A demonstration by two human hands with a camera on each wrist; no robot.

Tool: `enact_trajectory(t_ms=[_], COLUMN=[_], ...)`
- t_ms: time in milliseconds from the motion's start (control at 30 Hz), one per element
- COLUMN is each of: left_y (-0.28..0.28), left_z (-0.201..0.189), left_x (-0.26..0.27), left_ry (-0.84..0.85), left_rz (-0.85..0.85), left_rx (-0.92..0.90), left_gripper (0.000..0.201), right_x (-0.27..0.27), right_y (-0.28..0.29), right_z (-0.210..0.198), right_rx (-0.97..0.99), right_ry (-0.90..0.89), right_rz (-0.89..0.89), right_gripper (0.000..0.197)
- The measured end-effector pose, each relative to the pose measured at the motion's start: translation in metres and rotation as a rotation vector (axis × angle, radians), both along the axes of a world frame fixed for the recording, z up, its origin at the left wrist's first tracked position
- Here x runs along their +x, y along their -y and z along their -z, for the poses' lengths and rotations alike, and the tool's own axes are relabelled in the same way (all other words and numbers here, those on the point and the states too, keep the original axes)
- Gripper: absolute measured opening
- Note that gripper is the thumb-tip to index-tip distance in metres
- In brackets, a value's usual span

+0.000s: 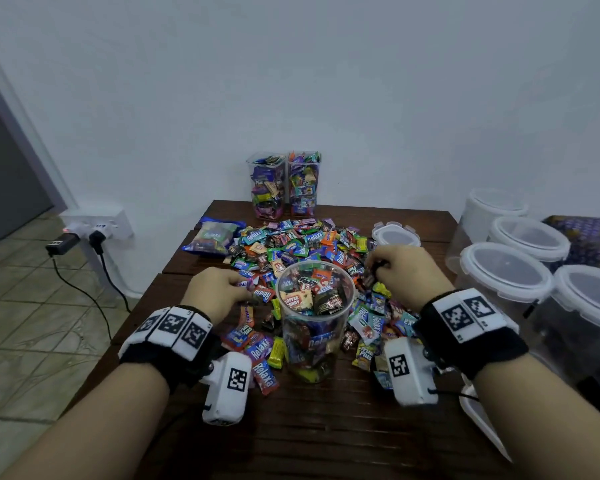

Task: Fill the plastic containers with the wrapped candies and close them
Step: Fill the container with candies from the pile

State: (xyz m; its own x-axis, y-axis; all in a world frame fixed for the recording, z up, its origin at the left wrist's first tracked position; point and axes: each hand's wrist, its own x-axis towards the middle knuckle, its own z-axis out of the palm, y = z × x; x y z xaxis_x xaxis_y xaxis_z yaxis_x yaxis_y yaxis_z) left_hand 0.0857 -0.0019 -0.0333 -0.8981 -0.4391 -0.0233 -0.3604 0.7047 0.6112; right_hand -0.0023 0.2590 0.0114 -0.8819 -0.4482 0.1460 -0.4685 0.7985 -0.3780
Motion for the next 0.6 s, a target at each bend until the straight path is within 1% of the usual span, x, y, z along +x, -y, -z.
enact_trajectory(t_ms=[100,200,233,300,333,467,600], left_y=[0.003,0.000,-0.002,-0.007,-0.010,-0.016,-0.023], left_z=[-0.003,-0.005,-0.006,-0.013,-0.019,-0.040,-0.050], left_x=[0.005,0.014,0.017,0.021,0.023,0.026,0.025], left_ry=[-0.154,-0.257,-0.285,-0.340,-0.372,-0.512,-0.582], left_rz=[-0.015,-0.004,0.003,0.035,0.058,0.087,0.105], left_rx=[0.123,0.269,0.311,0.366,0.367,0.405,0.478], left_gripper=[0.021,0.029,0.027,0.012,0.010,0.020,0.023], right_x=[0.002,0.009,0.012,0.021,0.027,0.050,0.064], right_y=[0.000,0.001,0.003,0.008,0.011,0.023,0.032], right_z=[-0.016,-0.033,-0.038,-0.048,-0.051,-0.054,-0.046], right_rx=[-0.129,-0.270,-0.313,-0.374,-0.398,-0.448,-0.435], right_ry=[-0.054,-0.114,-0.126,-0.128,-0.119,-0.112,-0.069], right_rz=[-0.008,-0.011,-0.024,-0.079,-0.115,-0.229,-0.286], right_gripper=[0.029,0.029,0.029,0.028,0.028,0.030,0.031])
